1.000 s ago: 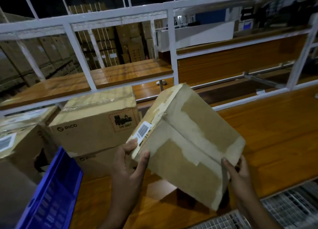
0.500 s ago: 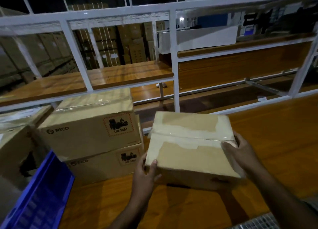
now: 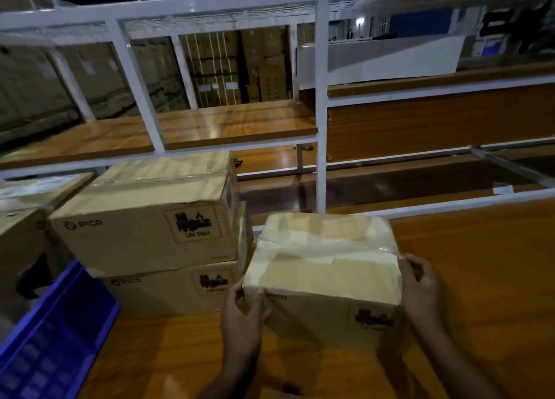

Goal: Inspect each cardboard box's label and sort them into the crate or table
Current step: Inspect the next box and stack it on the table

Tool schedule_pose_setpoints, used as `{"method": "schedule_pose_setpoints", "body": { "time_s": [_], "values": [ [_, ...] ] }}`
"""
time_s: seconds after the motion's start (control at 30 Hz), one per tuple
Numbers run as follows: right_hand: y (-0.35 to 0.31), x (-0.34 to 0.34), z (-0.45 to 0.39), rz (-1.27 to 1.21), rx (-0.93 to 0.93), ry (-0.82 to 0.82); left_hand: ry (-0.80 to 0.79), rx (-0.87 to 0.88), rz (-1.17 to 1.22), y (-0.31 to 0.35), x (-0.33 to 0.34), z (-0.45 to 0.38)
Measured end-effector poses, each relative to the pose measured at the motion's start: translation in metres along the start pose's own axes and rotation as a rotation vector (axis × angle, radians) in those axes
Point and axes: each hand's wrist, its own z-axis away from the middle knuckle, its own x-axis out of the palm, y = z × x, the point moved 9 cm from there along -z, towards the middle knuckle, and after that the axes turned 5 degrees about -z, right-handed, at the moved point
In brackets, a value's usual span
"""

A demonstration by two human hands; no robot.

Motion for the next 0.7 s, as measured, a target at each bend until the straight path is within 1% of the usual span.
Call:
{"method": "schedule_pose_setpoints", "body": {
  "time_s": [0.13, 0.2, 0.27, 0.33, 0.43, 0.53, 0.63, 0.7],
  "values": [
    [-0.014, 0.0, -0.028, 0.127, -0.059, 0.216, 0.121, 0.091, -0.16, 0.016, 0.005, -0.007],
    [-0.019, -0.002, -0.029, 0.074, -0.073, 0.276, 0.16, 0.113, -0.192, 0.02, 0.007, -0.009],
    [-0.014, -0.001, -0.022, 0.011, -0.096, 0.279, 0.197, 0.111, -0.207, 0.019, 0.006, -0.011],
    [0.002, 0.008, -0.008, 0.006, -0.125, 0.218, 0.235, 0.113, -0.218, 0.018, 0.003, -0.009],
    [0.027, 0.027, 0.008, 0.006, -0.095, 0.056, 0.271, 0.138, -0.233, 0.02, -0.001, -0.007],
    [0.023, 0.045, -0.007, 0.009, -0.098, -0.051, 0.282, 0.183, -0.261, 0.027, 0.001, -0.006],
    [0.012, 0.065, -0.029, -0.02, -0.099, -0.168, 0.241, 0.25, -0.316, 0.038, 0.014, 0.001],
    [0.009, 0.075, -0.043, -0.046, -0.104, -0.203, 0.185, 0.363, -0.431, 0.048, 0.027, 0.006]
  ]
}}
